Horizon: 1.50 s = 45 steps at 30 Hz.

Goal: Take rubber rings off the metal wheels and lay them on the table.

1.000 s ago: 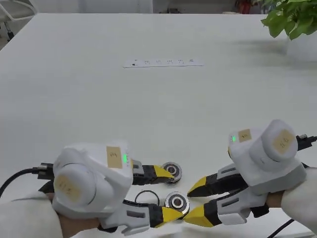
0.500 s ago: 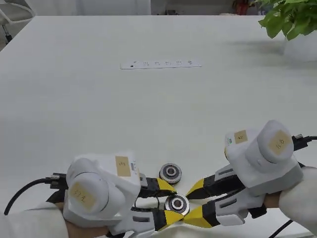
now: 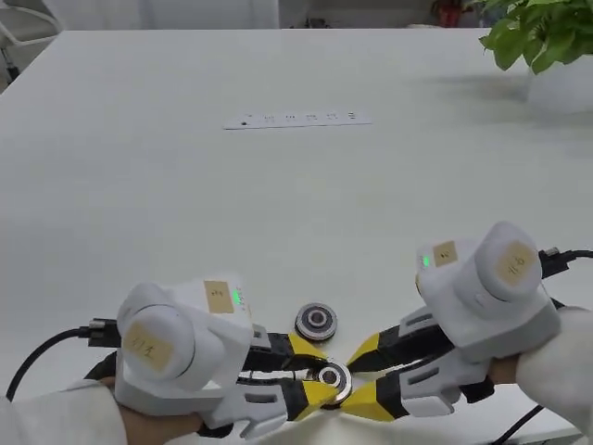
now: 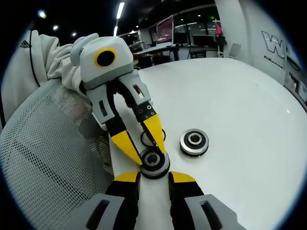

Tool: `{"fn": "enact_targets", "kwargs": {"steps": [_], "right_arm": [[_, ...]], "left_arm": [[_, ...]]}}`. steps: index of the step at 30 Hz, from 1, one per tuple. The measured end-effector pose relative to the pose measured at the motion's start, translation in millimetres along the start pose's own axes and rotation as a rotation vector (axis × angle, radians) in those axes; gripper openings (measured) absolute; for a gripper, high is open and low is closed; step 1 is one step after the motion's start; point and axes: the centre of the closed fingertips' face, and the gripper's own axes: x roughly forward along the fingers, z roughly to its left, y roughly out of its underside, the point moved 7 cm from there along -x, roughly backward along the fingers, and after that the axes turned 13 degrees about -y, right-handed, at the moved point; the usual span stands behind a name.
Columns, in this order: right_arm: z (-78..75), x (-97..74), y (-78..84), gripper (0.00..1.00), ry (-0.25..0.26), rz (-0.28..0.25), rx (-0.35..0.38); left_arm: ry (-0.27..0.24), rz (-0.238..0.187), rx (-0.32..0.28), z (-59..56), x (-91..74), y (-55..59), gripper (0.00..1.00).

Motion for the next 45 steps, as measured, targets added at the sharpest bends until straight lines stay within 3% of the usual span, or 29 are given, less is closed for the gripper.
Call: {"fn": "enact_targets", "kwargs": {"steps": [4, 7, 19, 21, 23, 28, 34, 45], "right_arm": [[-1.0, -0.7, 0.3, 0.2, 0.007, -0.002, 0.009], [-0.7, 1.1, 1.5, 0.18, 0.004, 0.009, 0.004], [0.1, 1.5, -0.3, 0.15, 0.009, 0.038, -0.035], [-0.1, -1.1, 4.6, 0.07, 0.01, 0.09, -0.062], [-1.5, -0.1, 2.6, 0.01, 0.018, 0.057, -0.043], [-2.3, 0.2, 1.6, 0.0, 0.03, 0.062, -0.047], [-4.7, -0.9, 0.8, 0.0, 0.034, 0.05, 0.029], [-6.9, -7.3, 0.9, 0.0, 0.021, -0.04, 0.249]], "left_arm": [[-0.001, 0.003, -0.01, -0.3, 0.1, -0.2, 0.15], [0.001, -0.001, 0.035, -2.7, 0.0, 0.4, 0.15], [0.004, -0.007, 0.027, -1.2, 0.6, 2.6, 0.14], [0.003, -0.009, 0.027, -0.7, -0.4, 3.2, 0.14], [0.008, -0.009, 0.028, -0.2, -1.1, 3.6, 0.14], [0.005, -0.01, 0.027, -0.6, -1.2, 3.6, 0.14], [0.003, -0.011, 0.032, -0.9, -1.1, 3.3, 0.14], [0.003, -0.014, 0.043, -0.9, -1.7, 3.3, 0.14]]}}
